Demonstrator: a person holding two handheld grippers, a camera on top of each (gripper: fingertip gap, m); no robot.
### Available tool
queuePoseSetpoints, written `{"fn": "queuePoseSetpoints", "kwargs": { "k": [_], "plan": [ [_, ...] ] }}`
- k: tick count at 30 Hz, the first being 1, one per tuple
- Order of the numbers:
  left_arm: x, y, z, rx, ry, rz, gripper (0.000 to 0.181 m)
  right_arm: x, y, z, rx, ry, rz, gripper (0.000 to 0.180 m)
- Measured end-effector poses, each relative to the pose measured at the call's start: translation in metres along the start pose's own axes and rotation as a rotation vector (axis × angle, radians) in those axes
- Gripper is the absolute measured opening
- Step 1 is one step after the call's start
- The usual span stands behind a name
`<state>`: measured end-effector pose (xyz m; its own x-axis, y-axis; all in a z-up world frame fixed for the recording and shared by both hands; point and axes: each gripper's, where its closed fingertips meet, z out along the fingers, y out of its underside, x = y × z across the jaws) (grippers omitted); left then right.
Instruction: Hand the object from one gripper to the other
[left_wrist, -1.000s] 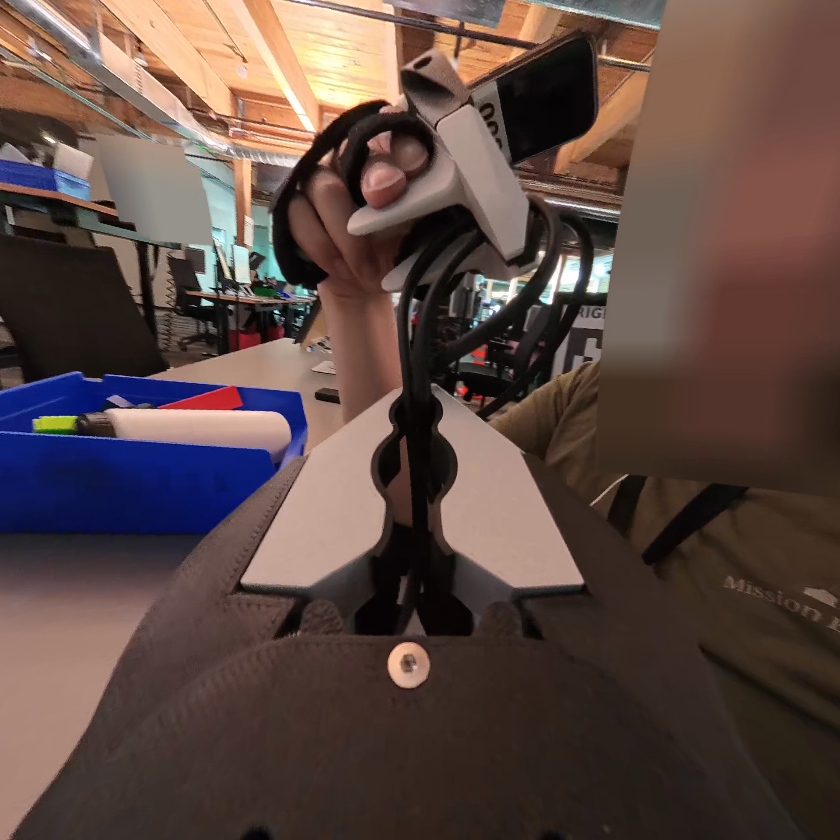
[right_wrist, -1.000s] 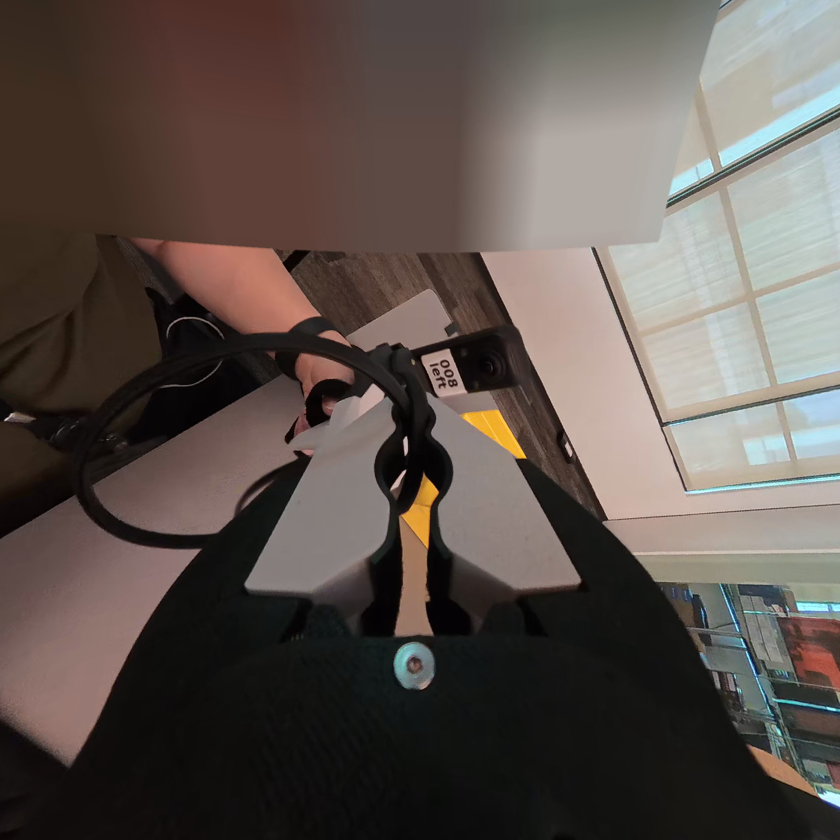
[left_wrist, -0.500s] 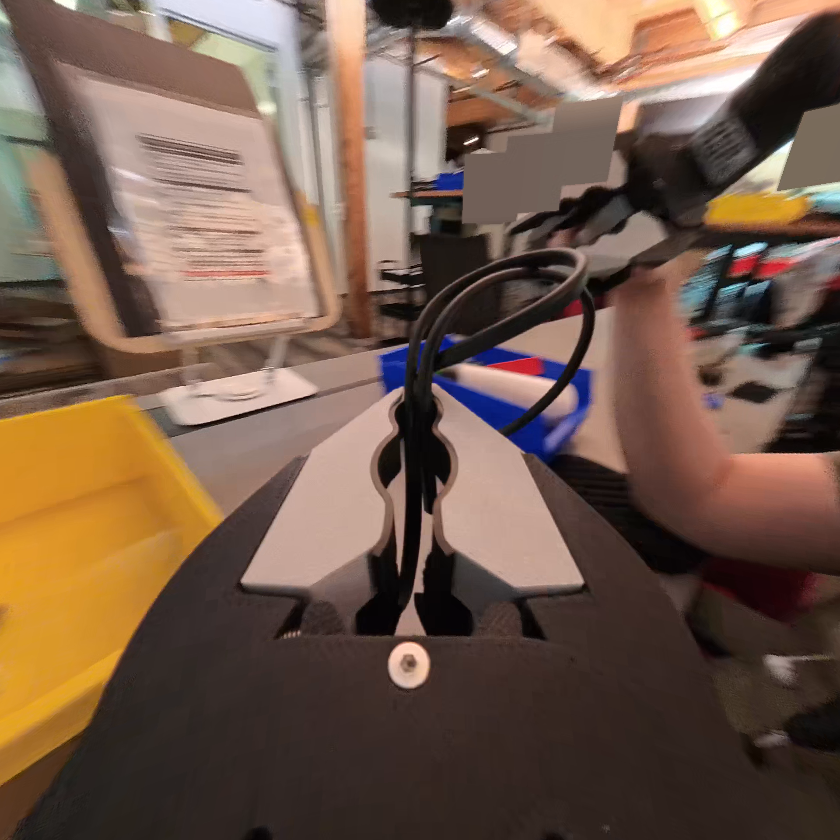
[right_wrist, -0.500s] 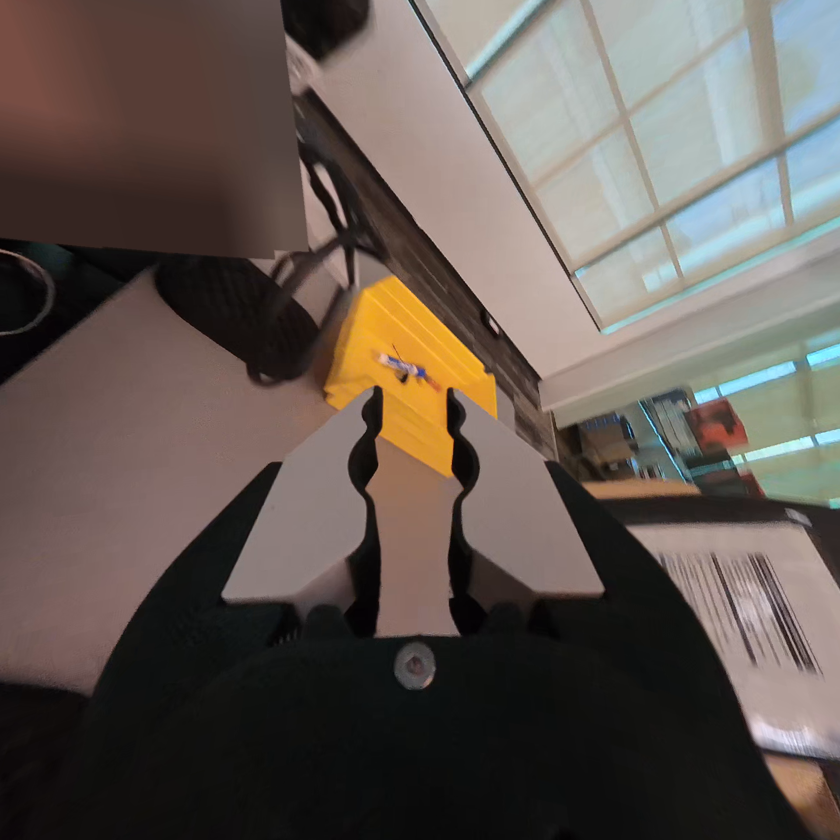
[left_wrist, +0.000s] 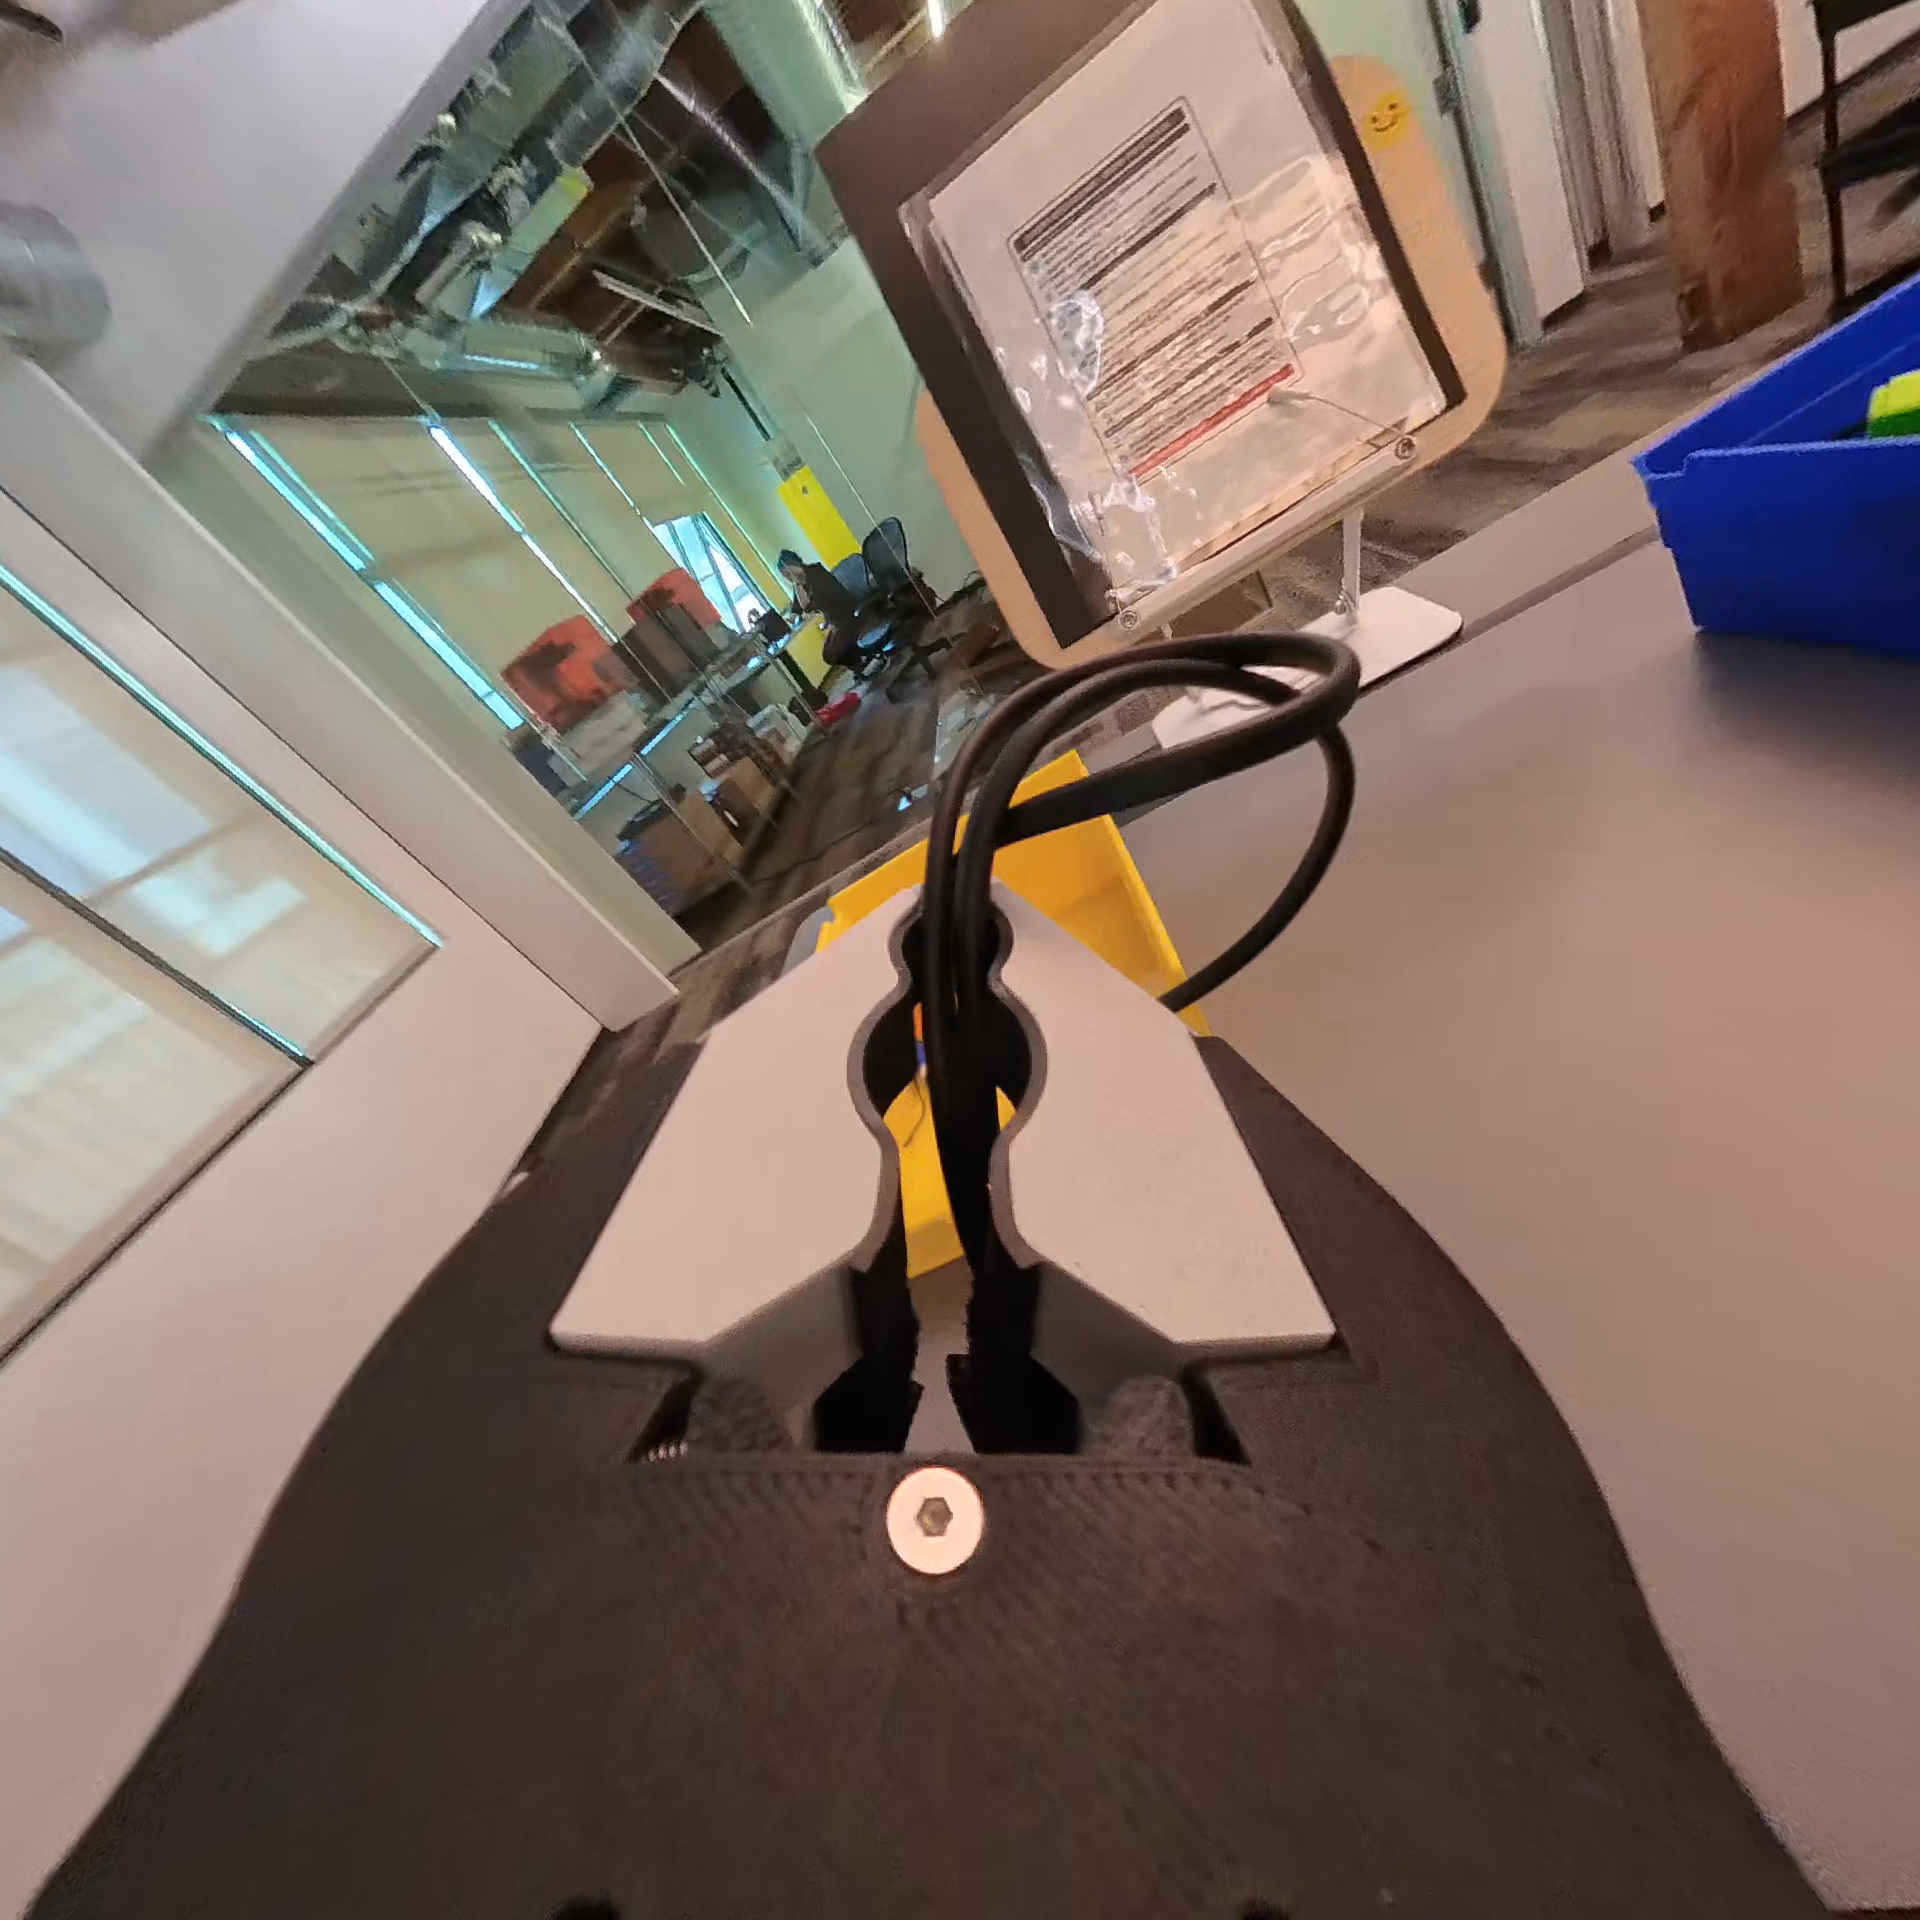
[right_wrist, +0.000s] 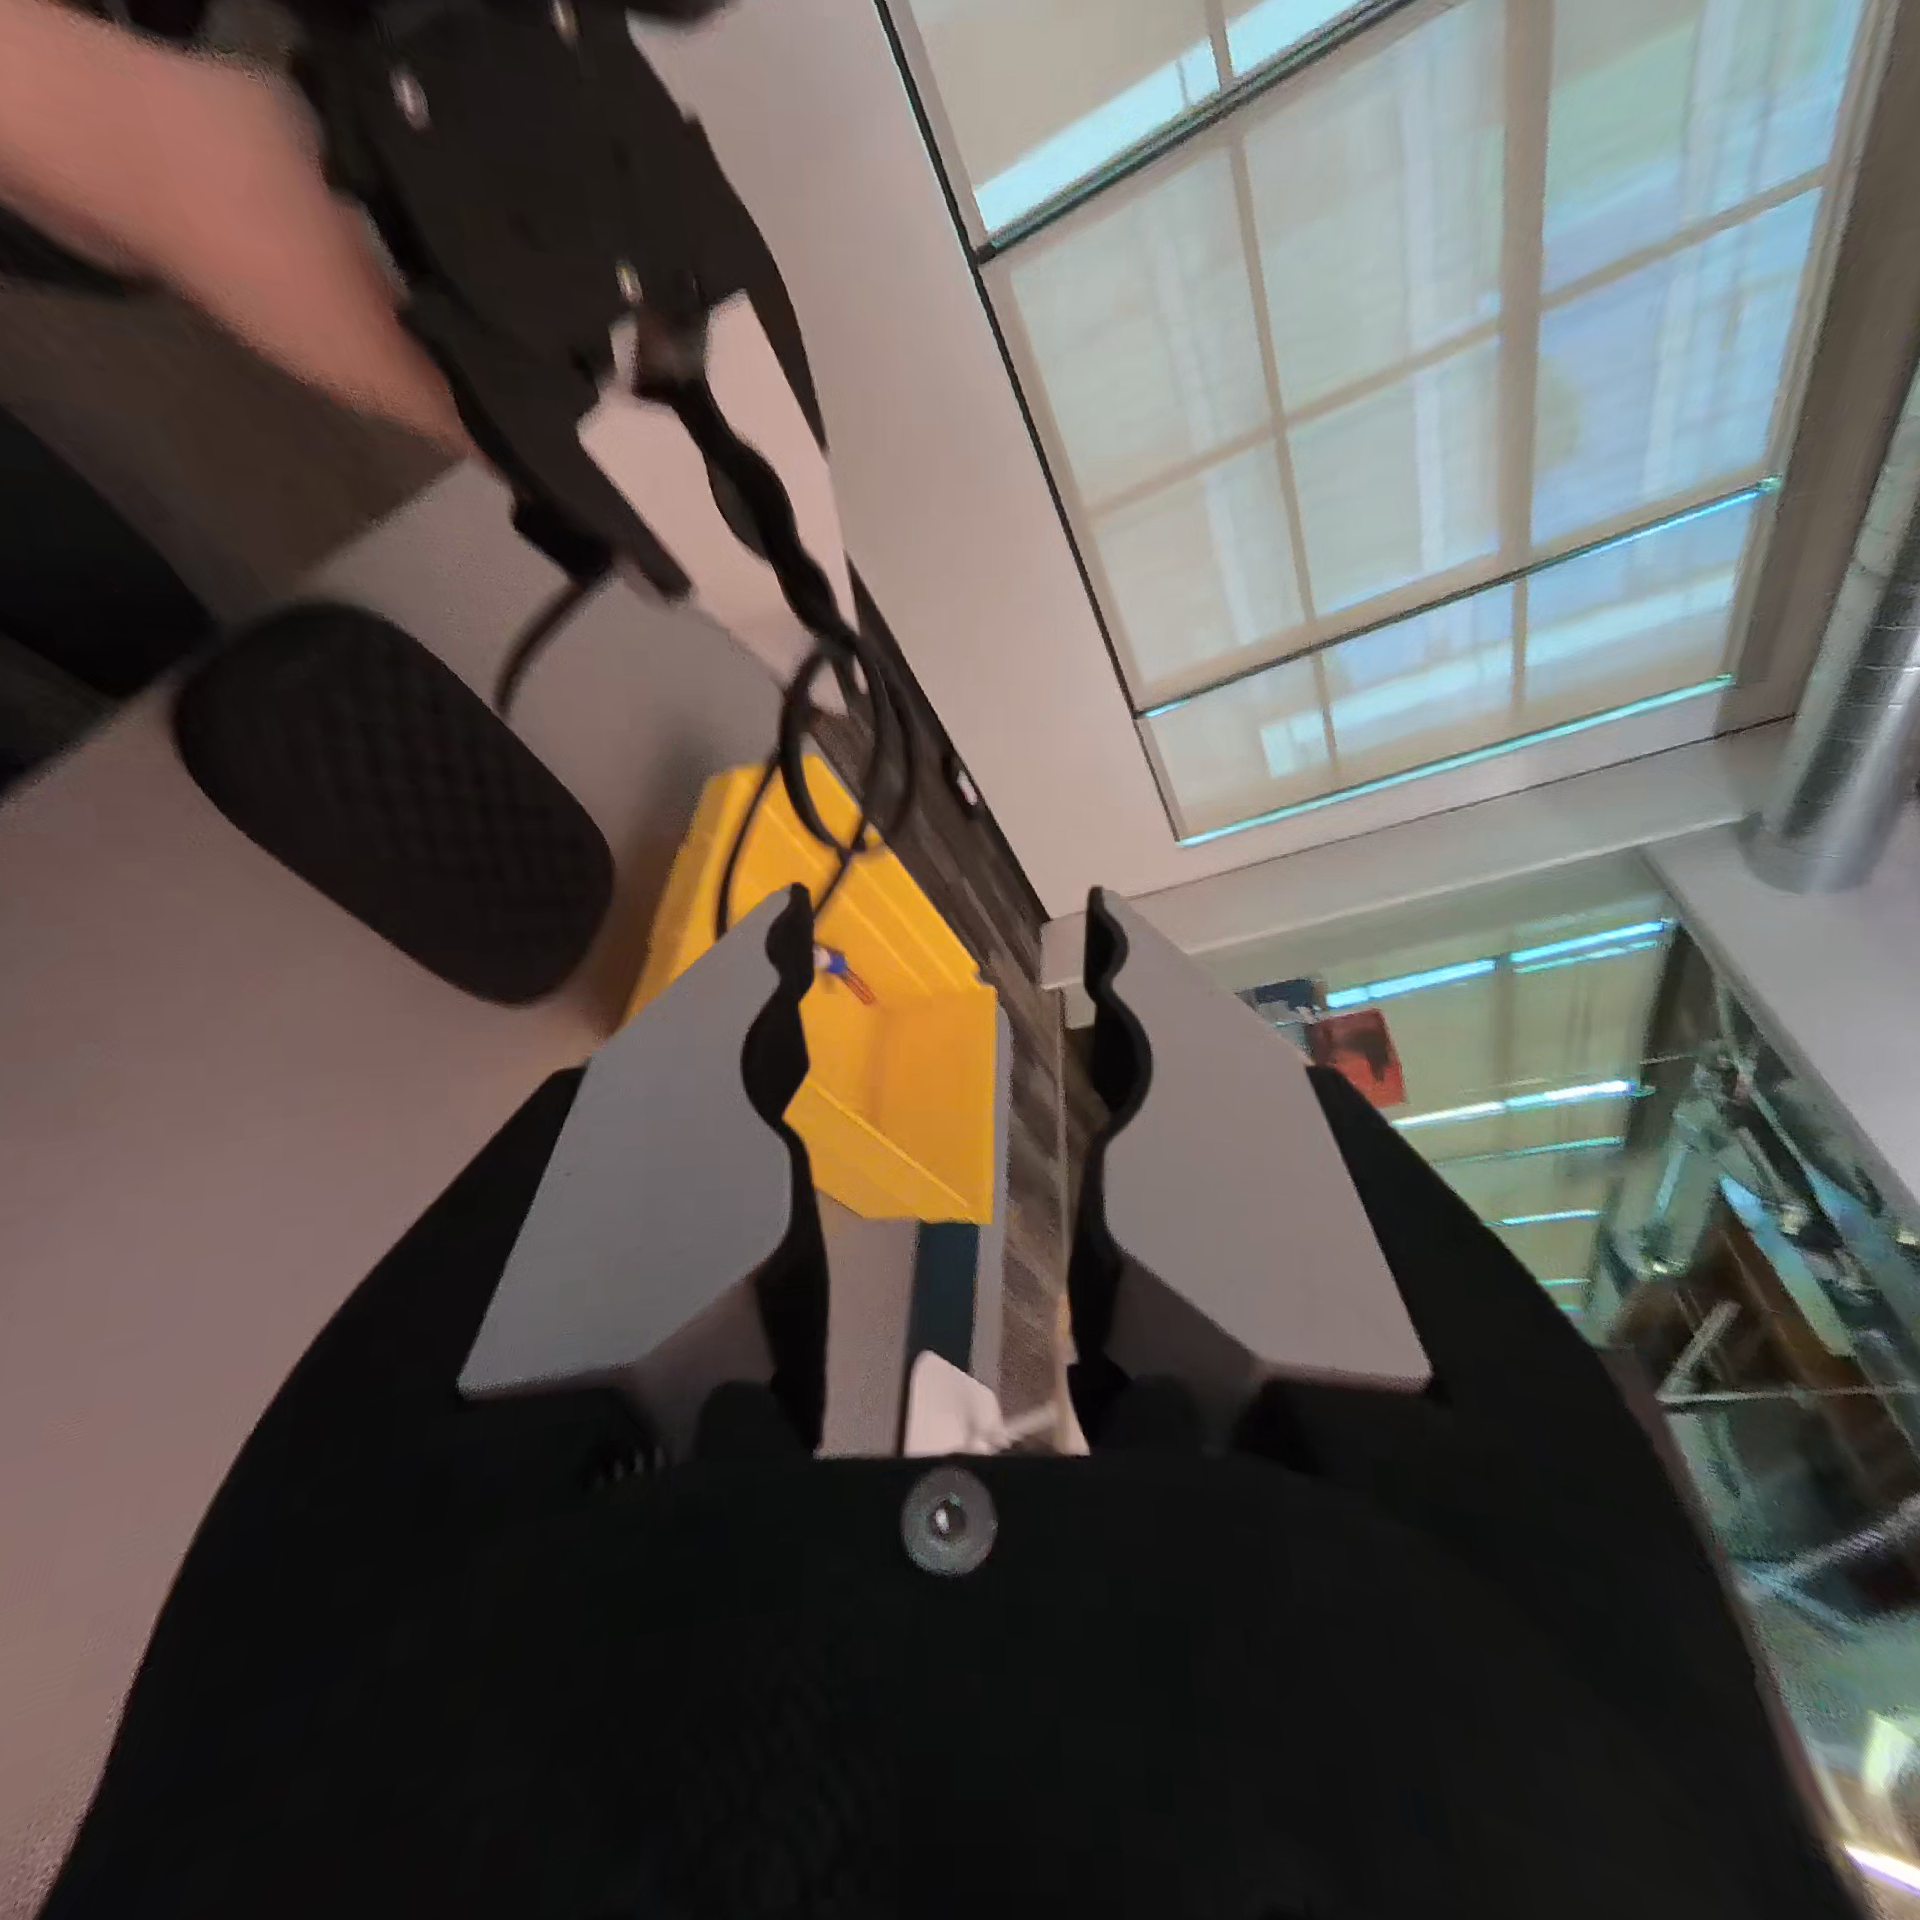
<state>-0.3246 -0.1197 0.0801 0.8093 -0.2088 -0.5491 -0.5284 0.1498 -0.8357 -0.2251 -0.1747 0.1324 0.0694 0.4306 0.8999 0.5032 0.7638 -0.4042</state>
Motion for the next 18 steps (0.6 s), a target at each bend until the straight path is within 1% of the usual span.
{"fn": "queuePoseSetpoints", "kwargs": {
  "k": [3,5,7,13,14,16,18],
  "plan": [
    [0.013,-0.005,0.002,0.008,-0.017,0.108,0.003,-0.017,-0.012,0.026,-0.032,-0.069,0.109,0.061],
    [0.021,-0.007,0.004,0.007,-0.028,0.175,0.003,-0.025,-0.007,0.038,-0.081,-0.112,0.192,0.069],
    [0.029,-0.008,0.006,0.006,-0.042,0.254,0.003,-0.029,-0.001,0.044,-0.112,-0.134,0.233,0.070],
    [0.049,-0.012,0.009,0.008,-0.084,0.472,0.003,-0.046,0.018,0.057,-0.213,-0.199,0.253,0.061],
    [0.052,-0.013,0.010,0.011,-0.090,0.506,0.003,-0.049,0.021,0.058,-0.228,-0.209,0.261,0.057],
    [0.058,-0.013,0.011,0.016,-0.093,0.553,0.003,-0.053,0.029,0.061,-0.262,-0.237,0.308,0.050],
    [0.063,-0.013,0.013,0.015,-0.089,0.575,0.003,-0.057,0.039,0.064,-0.302,-0.259,0.356,0.049]
  ]
}}
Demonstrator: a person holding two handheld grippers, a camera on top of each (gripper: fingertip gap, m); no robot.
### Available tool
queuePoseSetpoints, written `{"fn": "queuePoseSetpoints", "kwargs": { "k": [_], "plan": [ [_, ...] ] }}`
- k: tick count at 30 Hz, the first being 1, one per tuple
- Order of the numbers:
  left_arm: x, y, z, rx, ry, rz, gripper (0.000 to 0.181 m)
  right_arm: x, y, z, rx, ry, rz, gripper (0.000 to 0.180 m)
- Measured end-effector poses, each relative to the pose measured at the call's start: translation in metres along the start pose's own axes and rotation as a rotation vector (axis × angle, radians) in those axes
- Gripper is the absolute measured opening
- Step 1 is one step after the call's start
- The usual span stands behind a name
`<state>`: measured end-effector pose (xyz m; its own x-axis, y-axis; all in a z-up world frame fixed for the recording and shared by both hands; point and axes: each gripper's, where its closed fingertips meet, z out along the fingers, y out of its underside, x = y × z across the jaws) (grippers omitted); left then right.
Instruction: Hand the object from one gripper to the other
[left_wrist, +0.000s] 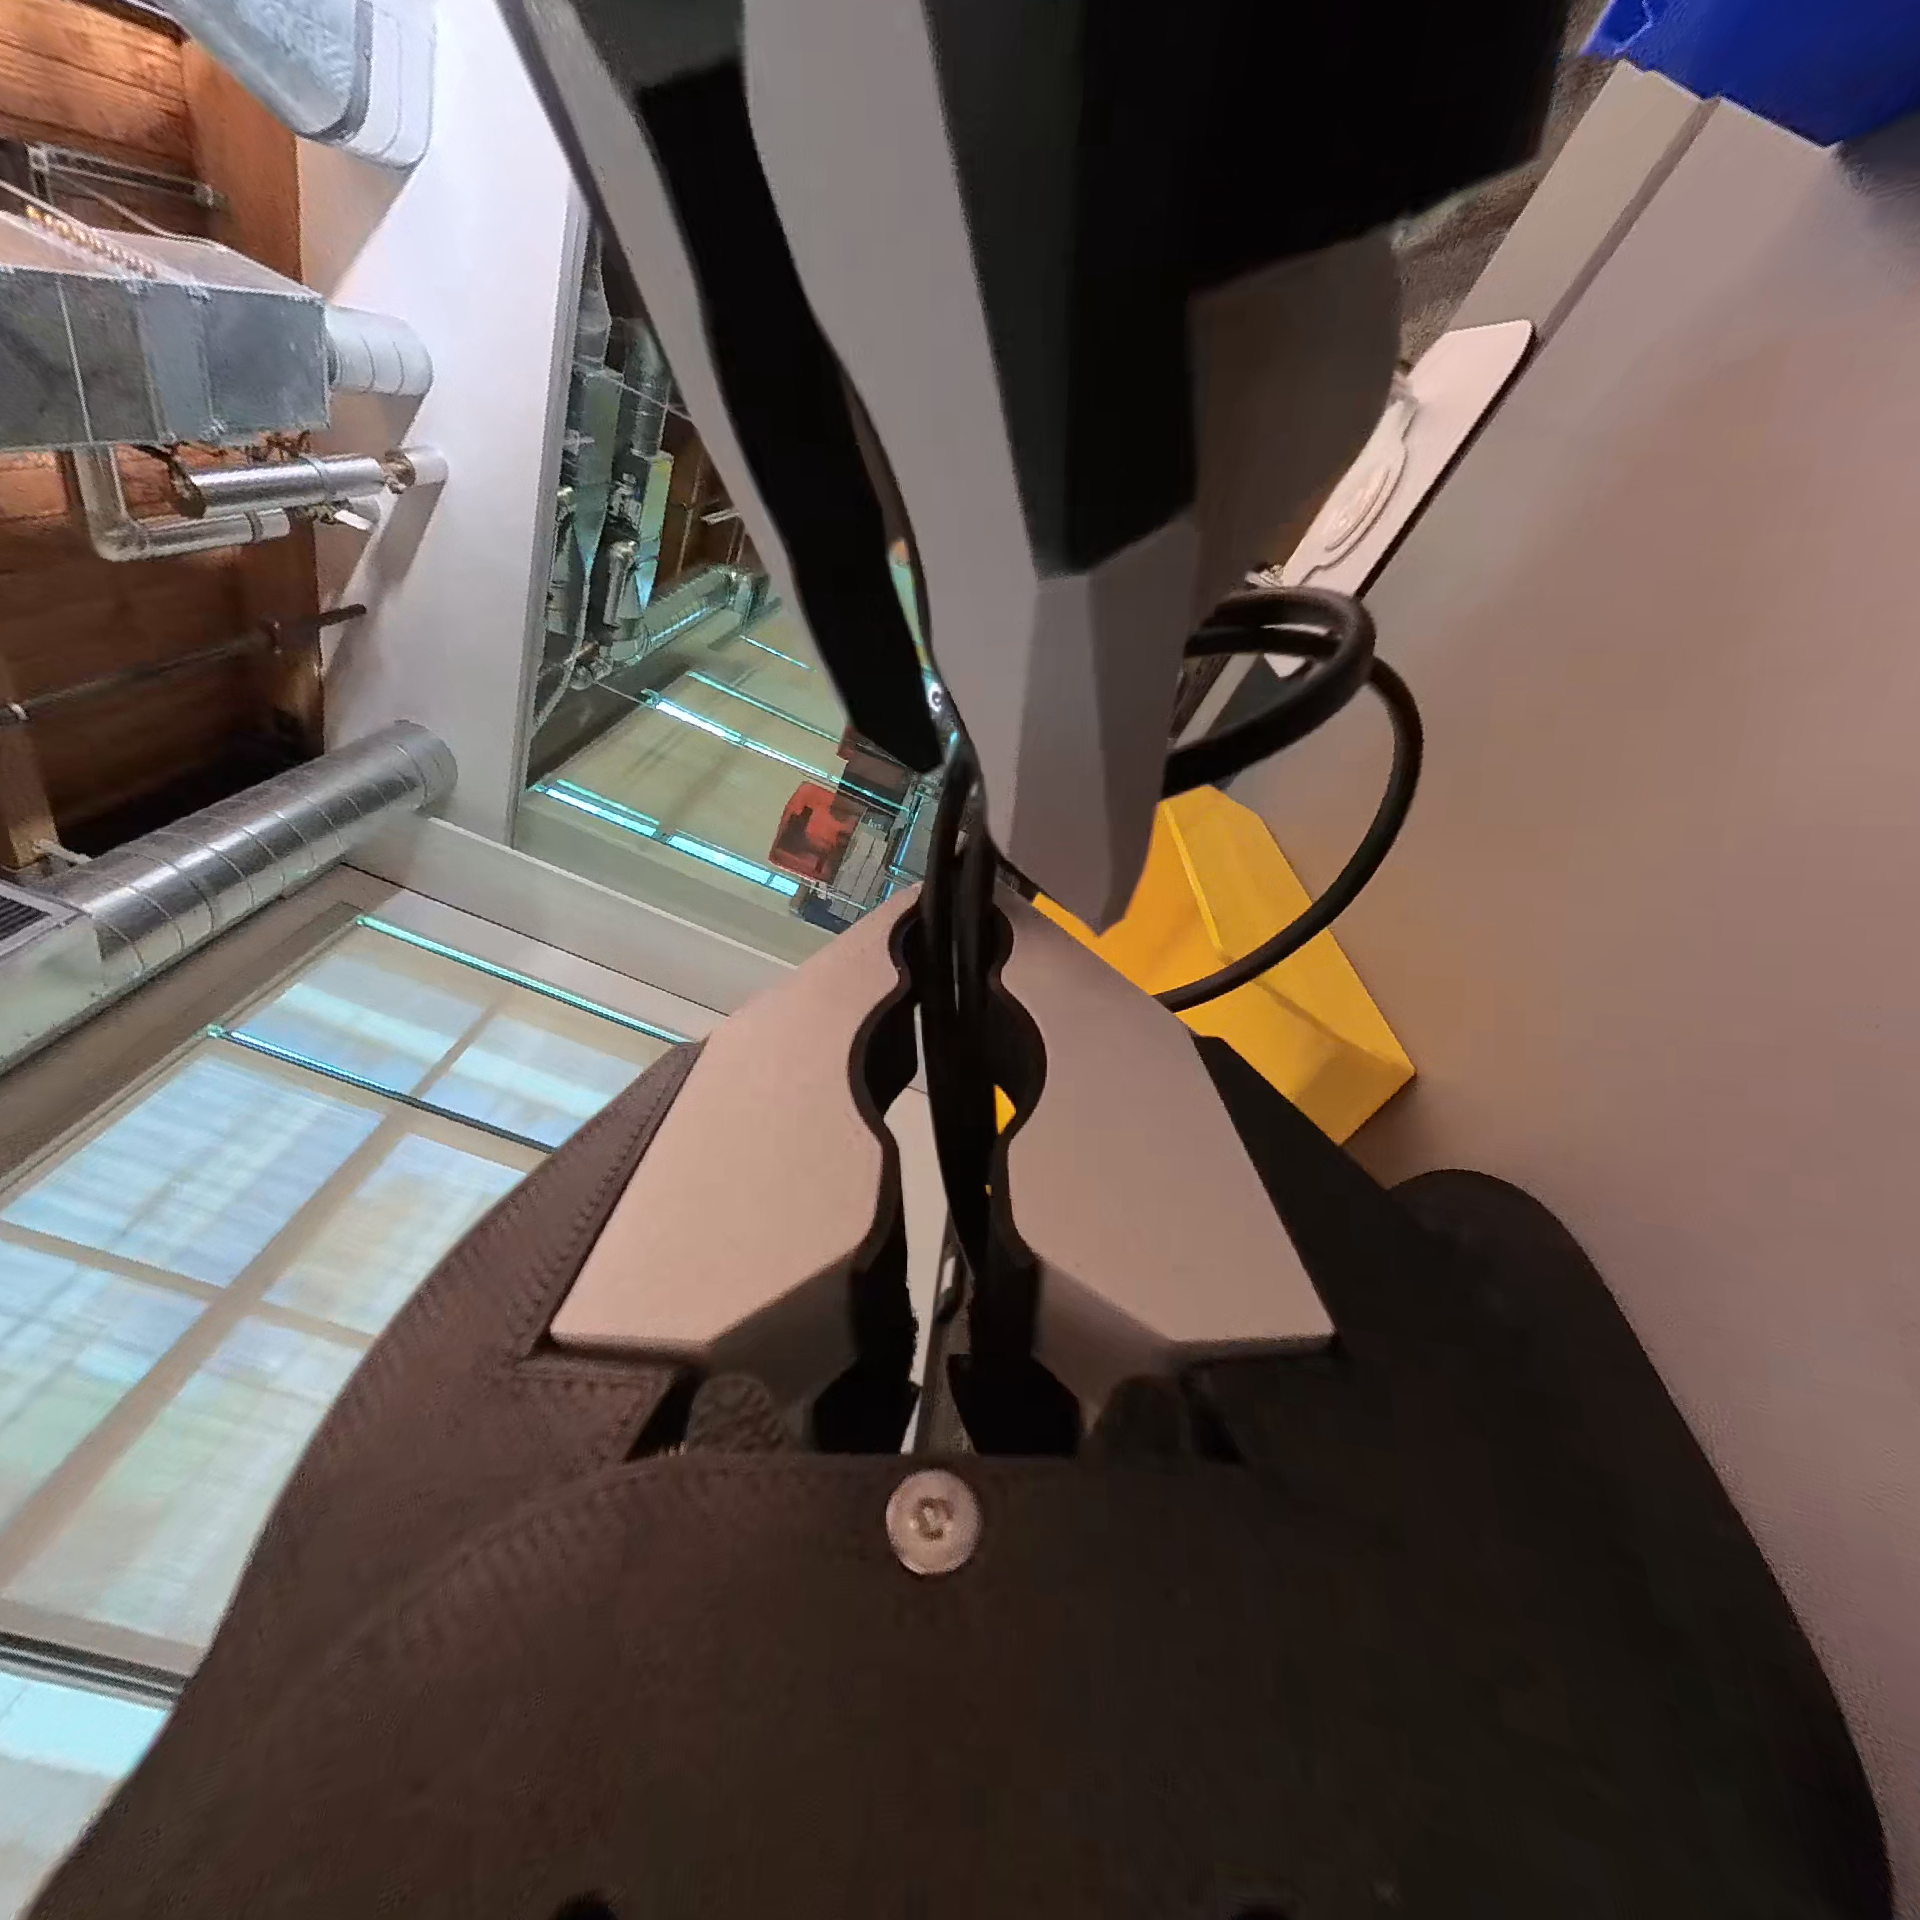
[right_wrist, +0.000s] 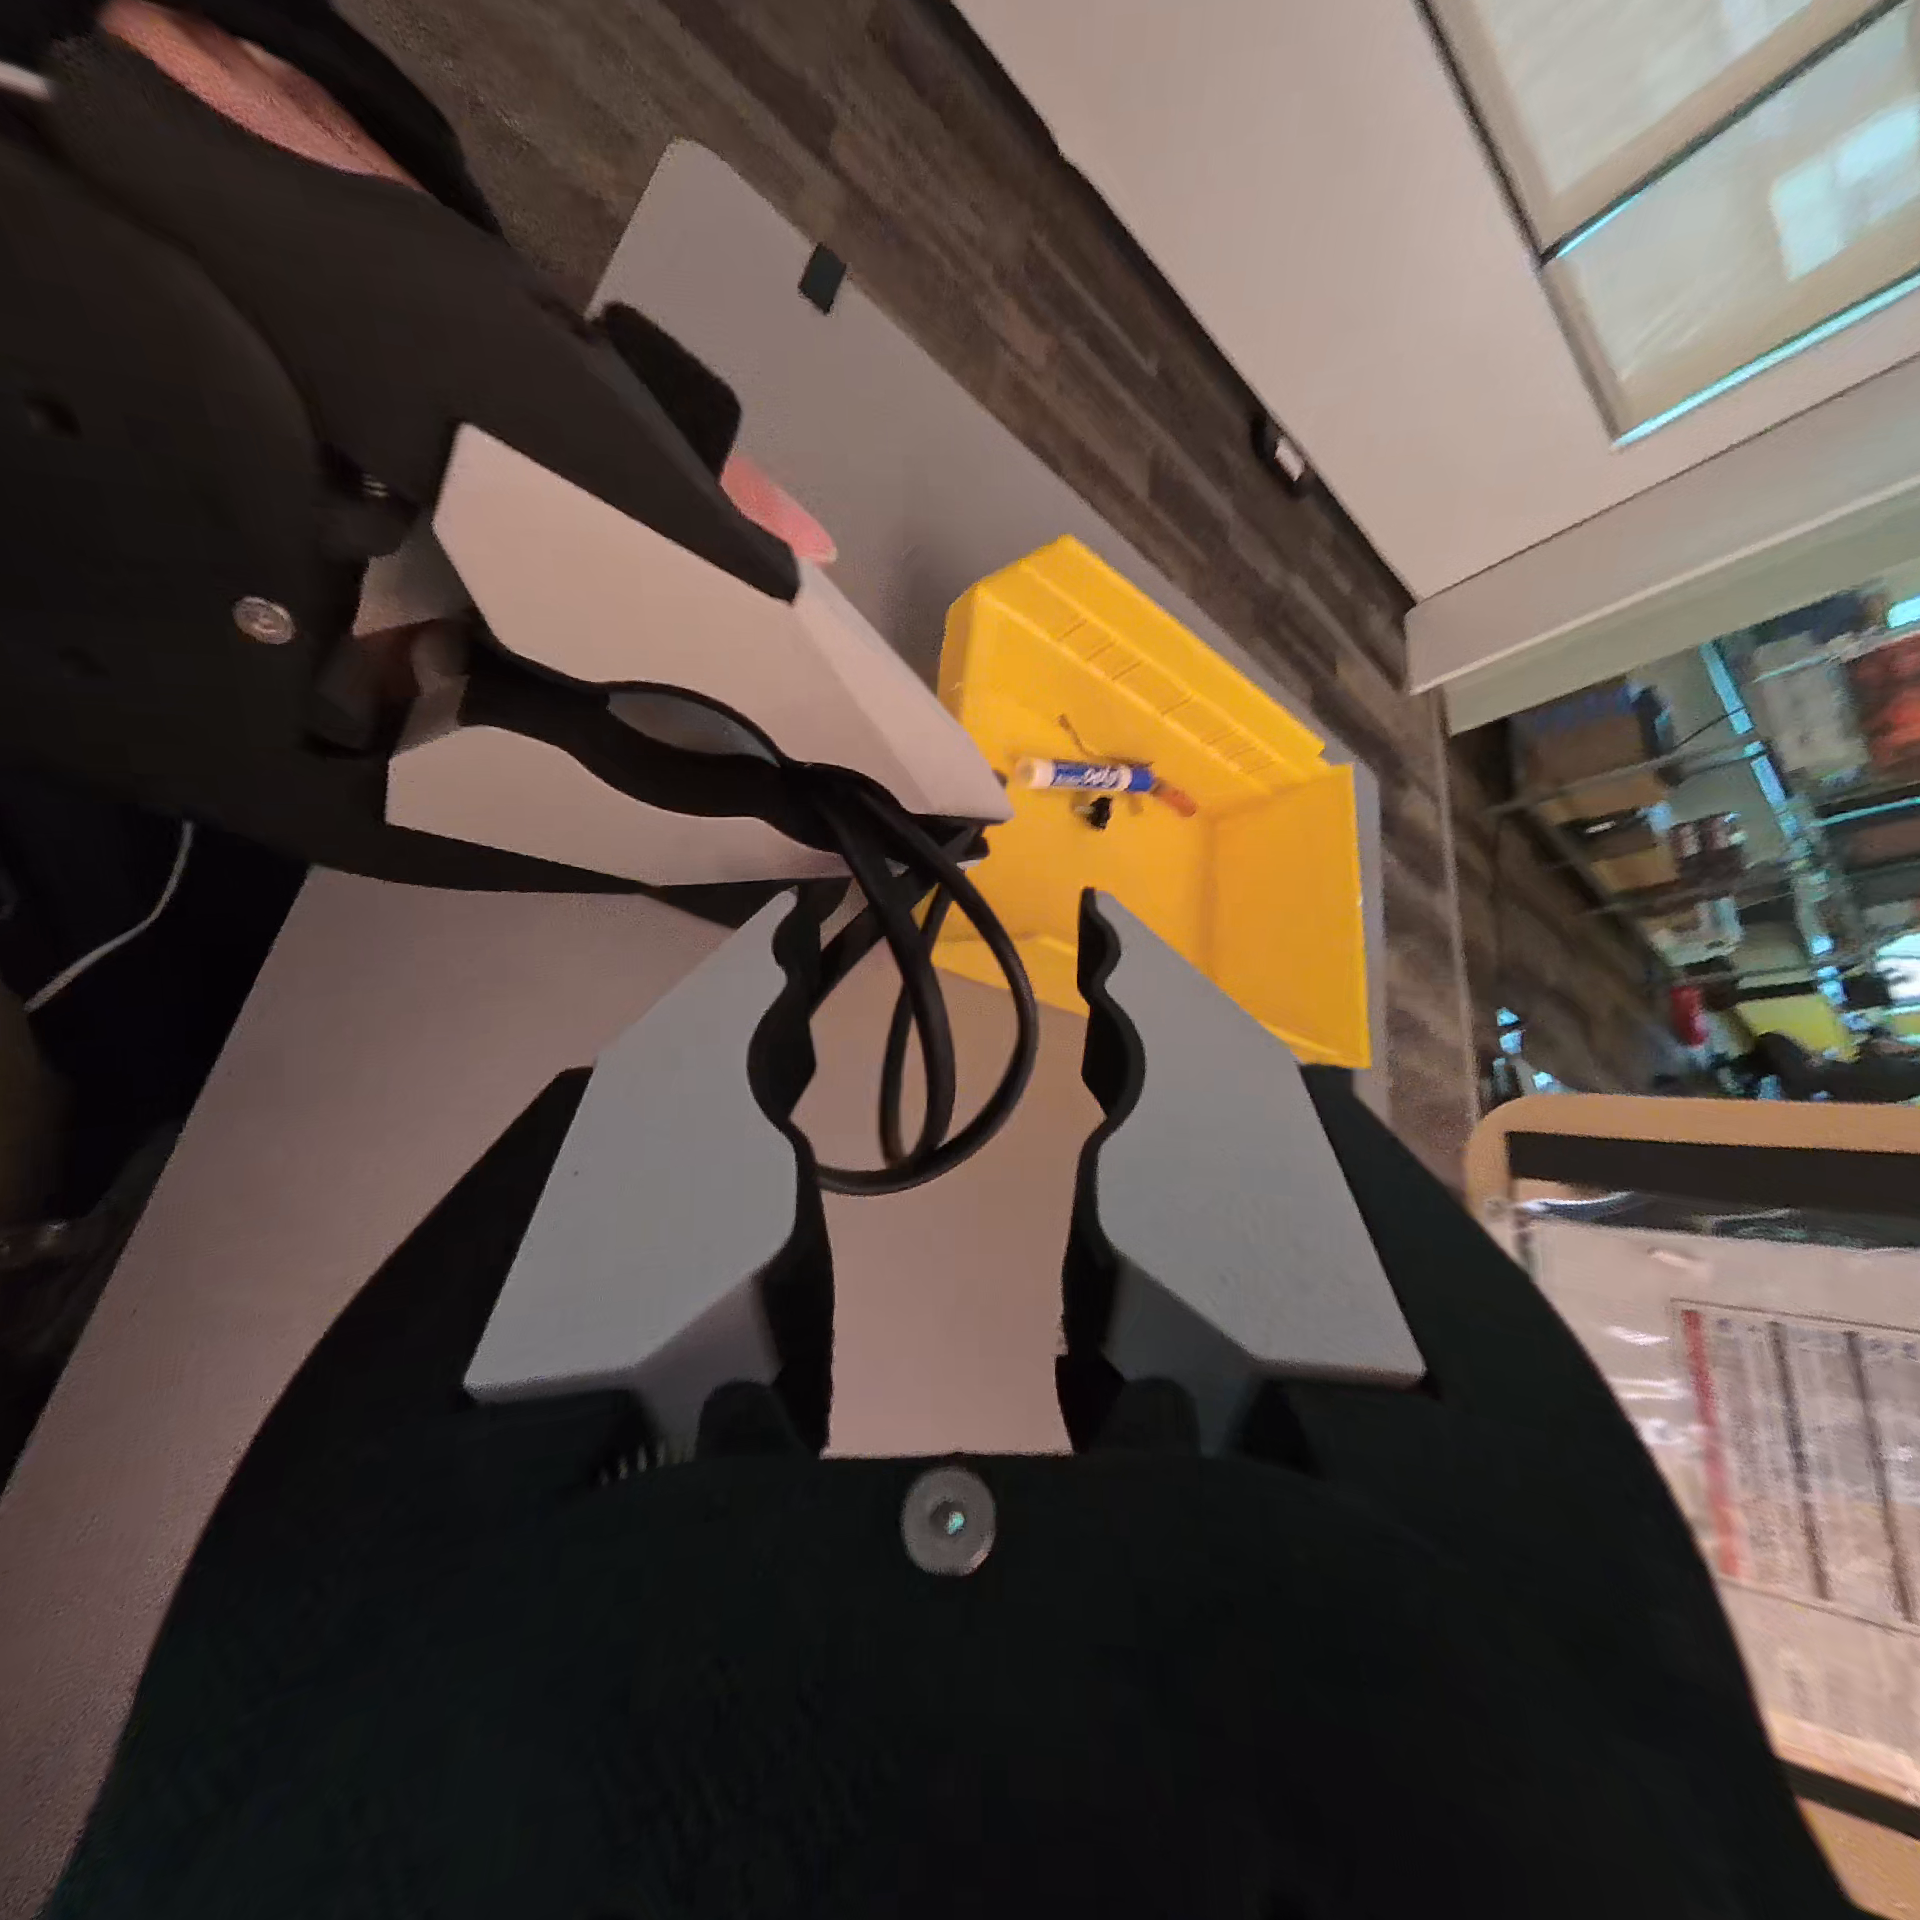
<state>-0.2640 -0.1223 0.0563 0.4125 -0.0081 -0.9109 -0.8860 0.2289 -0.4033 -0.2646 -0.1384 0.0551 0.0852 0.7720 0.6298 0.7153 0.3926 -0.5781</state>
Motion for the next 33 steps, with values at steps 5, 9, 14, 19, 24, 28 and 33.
{"fn": "queuePoseSetpoints", "kwargs": {
  "k": [5,9,14,19,24,28,33],
  "plan": [
    [0.008,-0.001,0.003,-0.012,-0.002,0.071,0.003,-0.010,0.019,0.011,-0.091,-0.079,0.036,0.034],
    [0.012,-0.001,0.005,-0.023,-0.039,0.159,0.003,-0.014,0.031,0.013,-0.157,-0.104,0.028,0.017],
    [0.008,0.000,0.004,-0.028,-0.084,0.181,0.004,-0.013,0.031,0.015,-0.167,-0.094,0.002,0.008],
    [-0.011,0.007,-0.002,-0.060,-0.106,0.041,0.049,0.020,0.036,0.007,-0.166,0.063,-0.002,0.007],
    [-0.044,0.010,-0.022,-0.017,-0.231,-0.042,0.050,0.080,0.038,-0.027,-0.016,0.255,0.116,0.007],
    [-0.047,0.020,-0.032,-0.013,-0.224,-0.112,0.048,0.145,0.056,-0.081,0.166,0.498,0.303,0.007],
    [-0.043,0.037,-0.030,-0.036,-0.191,-0.160,0.045,0.179,0.097,-0.128,0.287,0.560,0.550,0.007]
  ]
}}
